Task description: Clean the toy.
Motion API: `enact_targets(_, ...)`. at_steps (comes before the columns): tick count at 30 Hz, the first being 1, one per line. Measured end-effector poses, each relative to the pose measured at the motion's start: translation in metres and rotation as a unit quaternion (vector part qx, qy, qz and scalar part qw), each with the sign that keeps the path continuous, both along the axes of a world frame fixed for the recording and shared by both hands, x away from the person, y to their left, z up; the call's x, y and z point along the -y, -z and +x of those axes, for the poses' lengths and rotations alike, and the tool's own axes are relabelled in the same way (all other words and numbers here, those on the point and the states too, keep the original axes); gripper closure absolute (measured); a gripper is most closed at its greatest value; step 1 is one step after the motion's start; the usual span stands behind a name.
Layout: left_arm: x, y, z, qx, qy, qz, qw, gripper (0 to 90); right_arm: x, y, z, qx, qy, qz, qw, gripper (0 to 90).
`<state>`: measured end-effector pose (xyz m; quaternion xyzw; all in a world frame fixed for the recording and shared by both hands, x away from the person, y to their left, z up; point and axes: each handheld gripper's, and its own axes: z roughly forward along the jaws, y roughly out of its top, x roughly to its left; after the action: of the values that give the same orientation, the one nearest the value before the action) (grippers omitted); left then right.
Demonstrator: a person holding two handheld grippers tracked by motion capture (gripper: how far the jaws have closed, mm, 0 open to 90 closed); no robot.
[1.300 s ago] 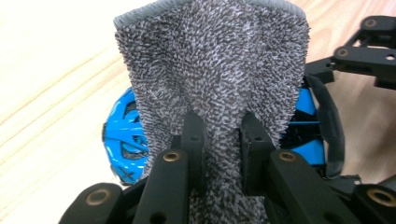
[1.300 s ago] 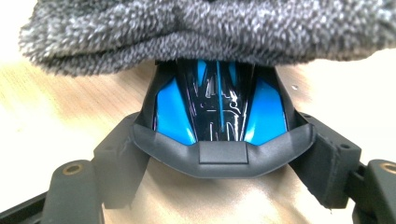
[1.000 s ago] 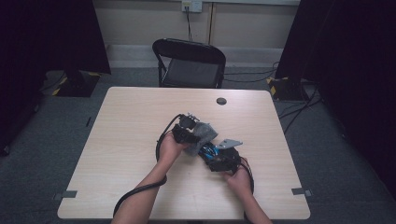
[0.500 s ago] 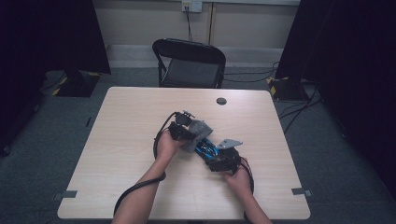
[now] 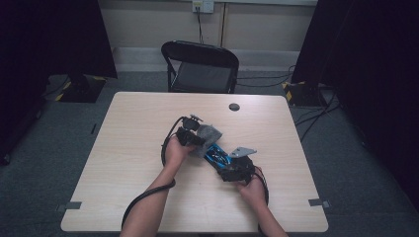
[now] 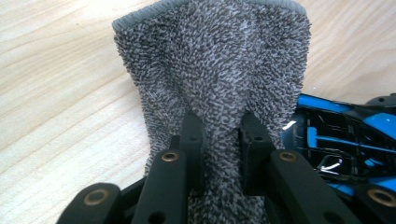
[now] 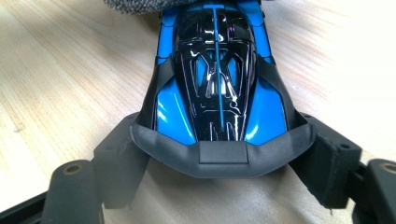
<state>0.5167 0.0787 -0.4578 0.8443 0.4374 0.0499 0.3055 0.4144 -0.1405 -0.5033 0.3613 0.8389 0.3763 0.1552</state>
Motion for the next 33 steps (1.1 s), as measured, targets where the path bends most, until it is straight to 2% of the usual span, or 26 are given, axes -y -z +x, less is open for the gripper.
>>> enact_targets(22,-0.013,0.005,0.012,-0.002,-0.032,0.006,0.9995,75.3,0.000,0.000,0.000,0.000,0.000,0.000,1.0000,24.9)
enact_targets(25,-0.019,0.007,0.015,-0.007,-0.043,0.006,0.9990,75.2,0.000,0.000,0.000,0.000,0.000,0.000,1.0000,24.9)
enact_targets(33,-0.030,0.007,0.015,-0.005,-0.057,0.012,0.9983,75.0,0.000,0.000,0.000,0.000,0.000,0.000,1.0000,24.9)
